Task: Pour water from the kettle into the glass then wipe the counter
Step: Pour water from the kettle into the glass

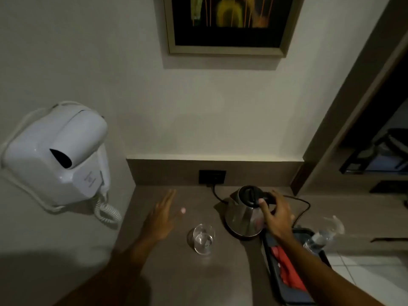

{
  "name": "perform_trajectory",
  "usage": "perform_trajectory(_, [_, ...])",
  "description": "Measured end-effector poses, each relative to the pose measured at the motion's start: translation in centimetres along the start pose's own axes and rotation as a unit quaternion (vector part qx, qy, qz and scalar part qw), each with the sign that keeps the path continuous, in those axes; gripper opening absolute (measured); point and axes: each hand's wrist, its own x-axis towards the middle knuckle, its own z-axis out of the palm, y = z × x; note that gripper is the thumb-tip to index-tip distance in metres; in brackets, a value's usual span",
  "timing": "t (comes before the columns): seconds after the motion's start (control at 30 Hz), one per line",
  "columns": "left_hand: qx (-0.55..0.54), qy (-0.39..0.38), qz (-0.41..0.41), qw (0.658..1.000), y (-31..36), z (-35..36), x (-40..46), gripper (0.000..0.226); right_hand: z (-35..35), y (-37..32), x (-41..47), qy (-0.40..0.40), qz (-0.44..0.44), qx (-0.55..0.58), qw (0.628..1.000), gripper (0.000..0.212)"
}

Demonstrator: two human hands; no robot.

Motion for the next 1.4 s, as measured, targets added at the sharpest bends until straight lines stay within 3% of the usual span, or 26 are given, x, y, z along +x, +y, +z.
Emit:
perform_trajectory(0.13, [-0.004,-0.097,-0.01,0.995,-1.6,3.5,-1.5,0.099,-1.4,0.6,3.4,-0.007,0.03,-0.042,0.999,0.046])
perform_trajectory(0.27, [-0.002,-0.178,-0.017,0.984,-2.0,5.9,-1.8,0.123,-2.0,1.5,5.8,-0.097,0.087,0.051,0.99,0.026])
perform_trajectory(0.37, [-0.029,-0.195,-0.036,0.98,-2.9,7.8,-2.1,0.12,-2.3,3.1,7.1,-0.111,0.1,0.089,0.985,0.018])
perform_trajectory(0.53, [-0.066,-0.193,-0.055,0.977,-4.3,9.8,-2.4,0.1,-1.6,6.1,8.2,-0.115,0.166,0.147,0.968,0.044])
perform_trajectory(0.73, [-0.024,-0.156,-0.071,0.985,-3.7,11.0,-1.8,0.101,-0.6,6.5,8.1,-0.111,0.164,0.15,0.969,0.057])
perform_trajectory(0.97, [0.019,-0.172,-0.072,0.982,-3.4,10.9,-1.4,0.098,0.0,3.5,7.4,-0.102,0.083,0.13,0.983,0.068])
perform_trajectory(1.1, [0.019,-0.178,-0.061,0.982,-3.2,10.5,-1.4,0.097,-0.1,0.3,7.7,-0.139,-0.007,0.048,0.989,0.054])
perform_trajectory(1.2, [0.016,-0.178,-0.059,0.982,-3.1,10.1,-1.4,0.096,0.1,-2.0,7.7,-0.164,-0.062,-0.003,0.985,0.043])
perform_trajectory(1.4, [0.018,-0.178,-0.049,0.983,-3.2,9.7,-1.6,0.096,1.0,-5.6,7.0,-0.215,-0.181,-0.137,0.95,0.046])
